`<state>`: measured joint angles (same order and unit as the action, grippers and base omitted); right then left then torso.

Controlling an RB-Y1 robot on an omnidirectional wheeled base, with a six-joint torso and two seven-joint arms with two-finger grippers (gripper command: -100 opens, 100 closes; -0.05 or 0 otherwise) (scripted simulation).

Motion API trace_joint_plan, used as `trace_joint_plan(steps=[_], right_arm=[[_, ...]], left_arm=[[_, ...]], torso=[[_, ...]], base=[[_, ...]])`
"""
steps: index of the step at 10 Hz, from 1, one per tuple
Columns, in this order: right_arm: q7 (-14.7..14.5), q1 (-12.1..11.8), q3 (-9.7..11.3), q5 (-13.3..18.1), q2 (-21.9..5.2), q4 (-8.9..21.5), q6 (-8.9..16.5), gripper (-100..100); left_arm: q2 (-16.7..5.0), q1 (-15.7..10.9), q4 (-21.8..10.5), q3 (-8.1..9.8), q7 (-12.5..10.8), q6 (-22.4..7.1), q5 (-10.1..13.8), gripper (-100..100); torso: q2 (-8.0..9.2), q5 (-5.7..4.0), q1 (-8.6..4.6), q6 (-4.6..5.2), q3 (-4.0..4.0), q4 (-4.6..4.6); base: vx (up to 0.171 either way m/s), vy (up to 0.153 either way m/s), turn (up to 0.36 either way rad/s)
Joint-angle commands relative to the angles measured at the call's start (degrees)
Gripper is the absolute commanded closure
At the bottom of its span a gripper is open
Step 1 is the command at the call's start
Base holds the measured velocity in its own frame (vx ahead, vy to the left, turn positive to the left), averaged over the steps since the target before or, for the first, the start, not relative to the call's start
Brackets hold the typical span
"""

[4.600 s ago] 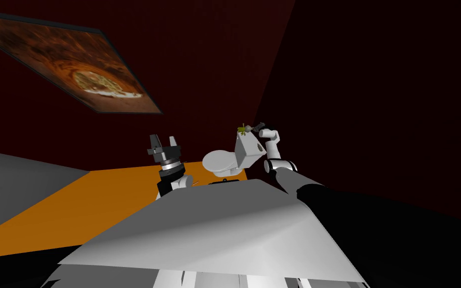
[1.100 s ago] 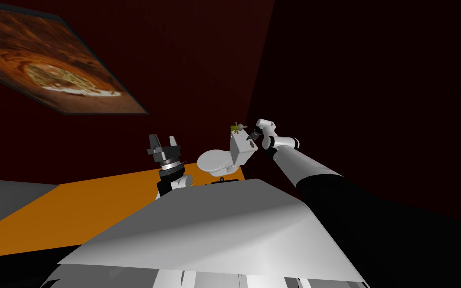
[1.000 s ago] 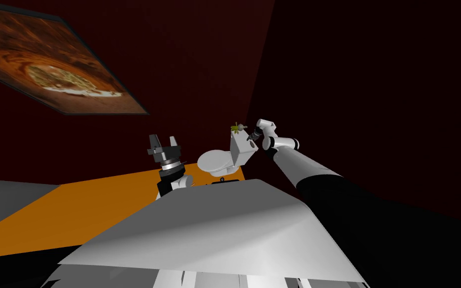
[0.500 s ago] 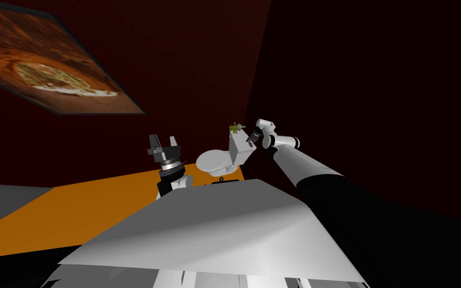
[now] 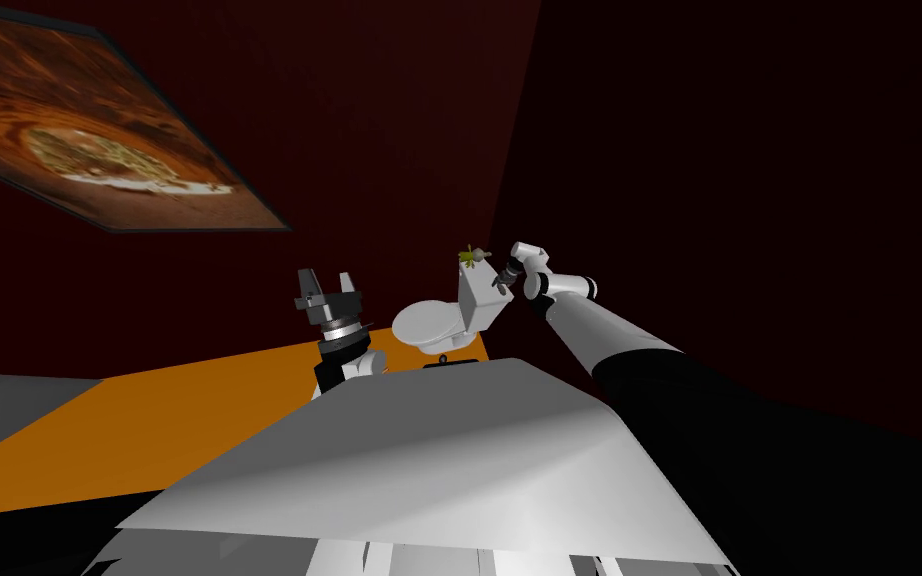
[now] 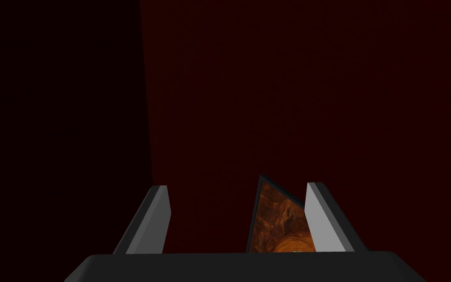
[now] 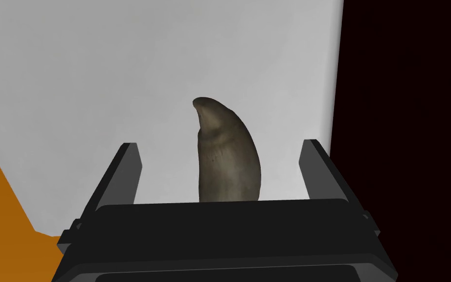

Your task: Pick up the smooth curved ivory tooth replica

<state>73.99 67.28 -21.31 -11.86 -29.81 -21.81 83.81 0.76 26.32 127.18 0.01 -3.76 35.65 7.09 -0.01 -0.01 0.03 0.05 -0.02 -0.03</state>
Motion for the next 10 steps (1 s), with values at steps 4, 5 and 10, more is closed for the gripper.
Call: trace_joint_plan(steps=[4, 5, 10], right_arm=[[-0.06, 0.05, 0.0, -0.02, 0.02, -0.04, 0.03, 100], [-0.05, 0.05, 0.0, -0.01, 0.01, -0.03, 0.03, 100], [0.7, 1.28, 0.12, 0.13, -0.42, -0.83, 2.08, 0]], left_arm=[[0.0, 0.0, 0.0, 0.0, 0.0, 0.0, 0.0, 0], [0.0, 0.0, 0.0, 0.0, 0.0, 0.0, 0.0, 0], [0.0, 0.0, 0.0, 0.0, 0.0, 0.0, 0.0, 0]], torso=[[0.01, -0.02, -0.02, 0.02, -0.01, -0.03], [0.0, -0.02, -0.03, 0.02, -0.02, -0.03], [0.12, -0.03, -0.09, 0.03, 0.06, 0.01]], base=[[0.0, 0.0, 0.0], [0.0, 0.0, 0.0], [-0.019, -0.013, 0.011]])
